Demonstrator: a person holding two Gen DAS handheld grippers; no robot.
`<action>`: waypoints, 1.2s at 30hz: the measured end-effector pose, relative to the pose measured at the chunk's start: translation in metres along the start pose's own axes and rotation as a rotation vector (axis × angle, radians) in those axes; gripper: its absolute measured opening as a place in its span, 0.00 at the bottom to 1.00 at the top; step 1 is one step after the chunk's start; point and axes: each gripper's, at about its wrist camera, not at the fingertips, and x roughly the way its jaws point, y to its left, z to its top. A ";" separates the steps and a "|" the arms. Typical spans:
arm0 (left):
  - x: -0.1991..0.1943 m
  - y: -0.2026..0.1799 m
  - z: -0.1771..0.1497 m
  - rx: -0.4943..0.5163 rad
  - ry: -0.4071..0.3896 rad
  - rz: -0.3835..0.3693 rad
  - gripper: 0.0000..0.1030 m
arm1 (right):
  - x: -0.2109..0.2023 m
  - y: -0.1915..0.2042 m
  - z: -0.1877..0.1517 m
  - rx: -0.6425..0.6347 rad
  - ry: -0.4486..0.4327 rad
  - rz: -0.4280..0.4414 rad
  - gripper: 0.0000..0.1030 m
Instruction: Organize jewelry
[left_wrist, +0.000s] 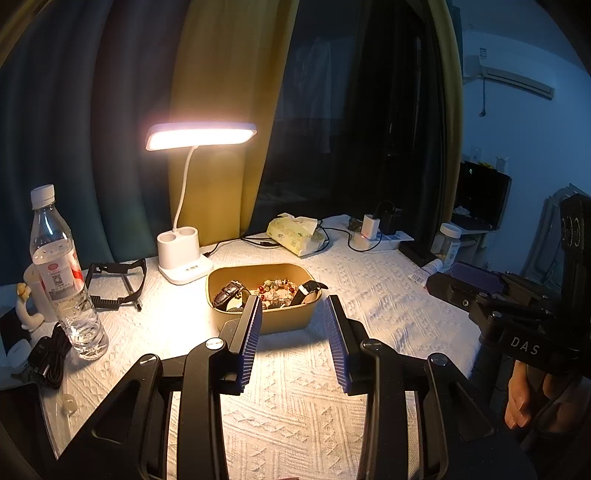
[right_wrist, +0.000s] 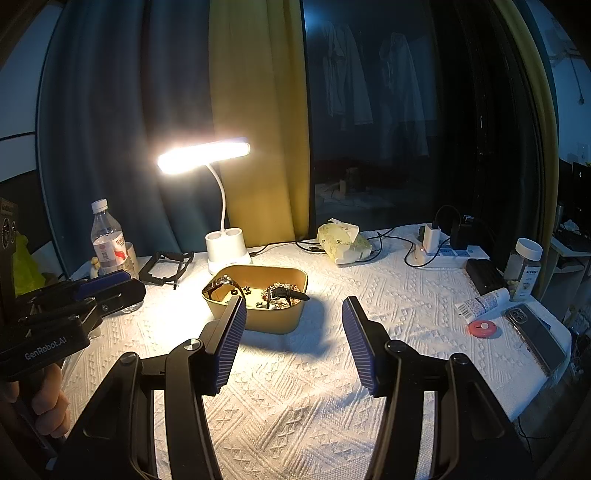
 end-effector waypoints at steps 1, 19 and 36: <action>0.000 0.000 0.000 0.000 0.000 0.001 0.36 | 0.000 0.000 0.000 0.000 0.000 0.000 0.53; 0.001 0.001 -0.001 -0.002 0.000 0.004 0.36 | 0.004 0.003 -0.003 -0.009 0.009 0.002 0.53; 0.002 0.003 -0.003 -0.003 0.002 0.004 0.36 | 0.006 0.005 -0.004 -0.010 0.014 0.001 0.53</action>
